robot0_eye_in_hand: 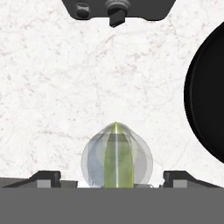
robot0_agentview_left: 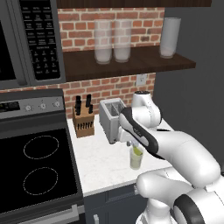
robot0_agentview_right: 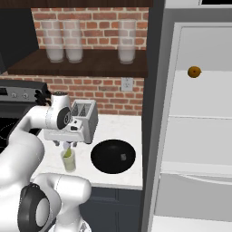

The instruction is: Grab a lemon wedge from the fridge and one ice cube from the ice bowl, and put them in the glass of lemonade.

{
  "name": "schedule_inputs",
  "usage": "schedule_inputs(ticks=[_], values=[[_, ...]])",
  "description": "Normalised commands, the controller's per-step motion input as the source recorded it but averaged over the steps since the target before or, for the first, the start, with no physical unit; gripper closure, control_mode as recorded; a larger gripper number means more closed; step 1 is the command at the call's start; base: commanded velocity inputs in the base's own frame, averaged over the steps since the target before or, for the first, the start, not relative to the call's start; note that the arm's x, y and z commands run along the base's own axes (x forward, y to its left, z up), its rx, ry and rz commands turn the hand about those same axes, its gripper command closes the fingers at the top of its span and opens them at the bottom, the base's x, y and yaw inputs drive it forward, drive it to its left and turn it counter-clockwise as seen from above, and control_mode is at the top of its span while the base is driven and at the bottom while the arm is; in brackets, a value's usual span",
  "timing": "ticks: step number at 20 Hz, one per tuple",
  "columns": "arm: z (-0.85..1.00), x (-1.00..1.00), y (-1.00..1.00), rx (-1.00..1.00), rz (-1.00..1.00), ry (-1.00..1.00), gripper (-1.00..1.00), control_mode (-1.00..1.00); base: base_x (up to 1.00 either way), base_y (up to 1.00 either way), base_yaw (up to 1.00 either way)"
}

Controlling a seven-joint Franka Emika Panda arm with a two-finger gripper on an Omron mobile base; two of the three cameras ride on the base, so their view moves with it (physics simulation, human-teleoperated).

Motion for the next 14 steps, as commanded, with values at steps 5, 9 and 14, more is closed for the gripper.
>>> schedule_inputs(ticks=[5, 9, 14], values=[[0.00, 0.00, 0.00, 0.00, 0.00, 0.00, -1.00, -1.00, 0.00, 0.00, 0.00], [0.00, -0.01, 0.00, 0.00, 0.00, 0.00, -1.00, -1.00, 0.00, 0.00, 0.00], [0.00, -0.19, 0.00, 0.00, 0.00, -0.07, -1.00, -1.00, 0.00, 0.00, 0.00]])
